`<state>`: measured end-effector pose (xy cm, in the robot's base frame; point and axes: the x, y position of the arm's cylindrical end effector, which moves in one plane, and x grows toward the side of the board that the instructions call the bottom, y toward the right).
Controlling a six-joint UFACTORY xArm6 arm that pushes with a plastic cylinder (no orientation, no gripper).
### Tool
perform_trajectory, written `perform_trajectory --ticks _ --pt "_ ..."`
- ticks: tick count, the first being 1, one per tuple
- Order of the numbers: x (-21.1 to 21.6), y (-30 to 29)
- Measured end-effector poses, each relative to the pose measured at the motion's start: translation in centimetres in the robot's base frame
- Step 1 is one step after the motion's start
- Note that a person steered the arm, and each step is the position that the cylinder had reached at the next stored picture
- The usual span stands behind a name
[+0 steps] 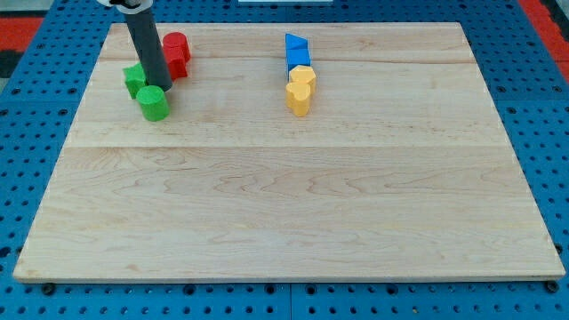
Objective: Push the green circle to the bottom left side of the green star
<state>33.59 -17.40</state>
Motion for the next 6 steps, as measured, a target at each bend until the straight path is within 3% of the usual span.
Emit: perform_trajectory --ticks 1,3,6 --pt "0.1 4.6" --pt "4.7 6.3" --pt "4.3 -3.3"
